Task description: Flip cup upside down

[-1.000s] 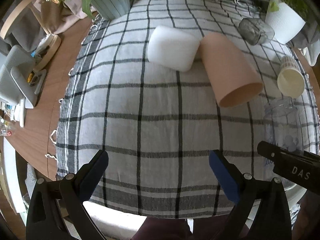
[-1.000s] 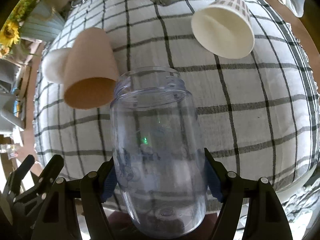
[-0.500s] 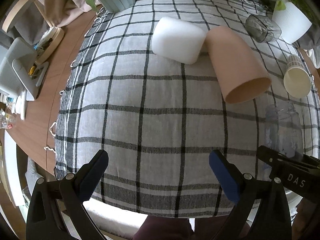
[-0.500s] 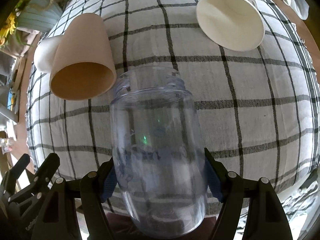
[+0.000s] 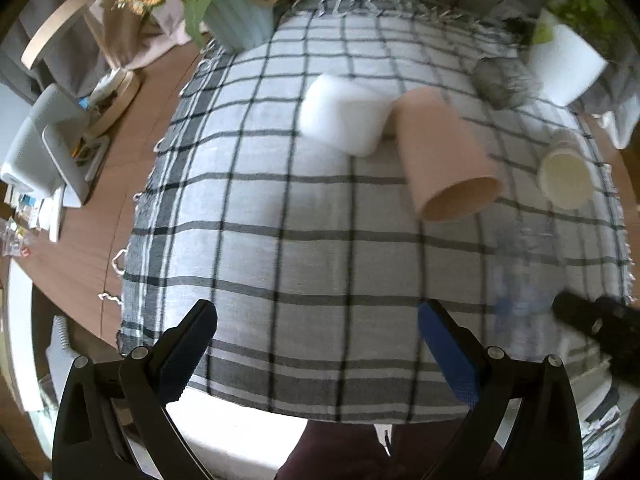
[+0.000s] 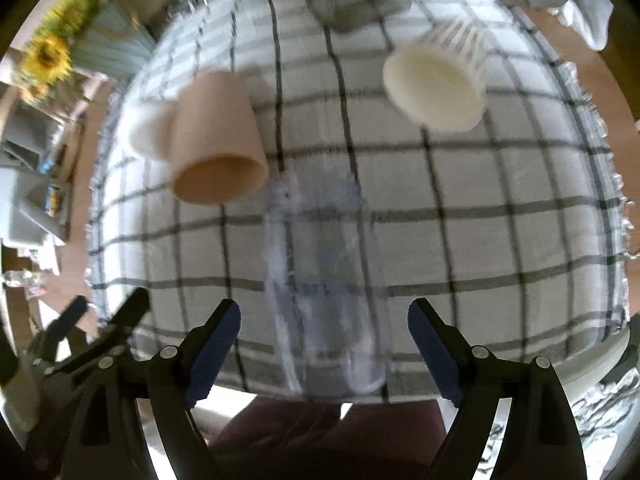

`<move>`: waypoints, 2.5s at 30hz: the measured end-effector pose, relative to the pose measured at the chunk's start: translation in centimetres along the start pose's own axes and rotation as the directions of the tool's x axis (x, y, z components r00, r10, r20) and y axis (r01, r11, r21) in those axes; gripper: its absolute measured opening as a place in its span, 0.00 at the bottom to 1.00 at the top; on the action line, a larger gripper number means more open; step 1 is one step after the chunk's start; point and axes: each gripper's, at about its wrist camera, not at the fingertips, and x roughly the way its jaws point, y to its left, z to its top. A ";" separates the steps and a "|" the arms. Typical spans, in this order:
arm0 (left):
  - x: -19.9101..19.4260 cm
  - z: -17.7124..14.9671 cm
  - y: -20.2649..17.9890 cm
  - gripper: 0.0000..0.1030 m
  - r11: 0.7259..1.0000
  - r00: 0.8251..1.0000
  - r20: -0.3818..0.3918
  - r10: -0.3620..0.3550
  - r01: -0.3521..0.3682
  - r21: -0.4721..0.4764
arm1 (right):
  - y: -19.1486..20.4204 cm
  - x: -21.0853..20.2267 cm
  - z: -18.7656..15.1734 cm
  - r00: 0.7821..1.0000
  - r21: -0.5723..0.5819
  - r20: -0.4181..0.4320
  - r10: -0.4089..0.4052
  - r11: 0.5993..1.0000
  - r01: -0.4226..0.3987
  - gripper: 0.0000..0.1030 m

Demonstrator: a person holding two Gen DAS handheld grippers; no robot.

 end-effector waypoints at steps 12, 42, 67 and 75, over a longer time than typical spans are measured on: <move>-2.4 -2.6 -8.5 0.99 0.978 0.986 0.025 -0.162 0.157 0.140 | -6.0 -4.9 0.2 0.991 0.005 0.111 -0.071 0.998 0.070 0.86; 2.6 -4.7 -14.2 0.69 0.977 0.978 -0.036 -0.203 0.205 0.053 | -13.6 -2.2 -0.6 0.993 -0.028 0.020 -0.116 0.993 0.117 0.86; -1.6 -0.5 -13.7 0.69 0.972 0.976 0.085 -0.202 0.190 0.138 | -12.9 -3.4 0.4 0.997 -0.013 0.057 -0.052 0.999 0.053 0.86; -1.7 1.6 -13.6 0.69 0.969 0.970 0.105 -0.218 0.202 0.145 | -12.7 -3.6 1.2 0.997 0.008 0.072 -0.043 0.999 0.042 0.86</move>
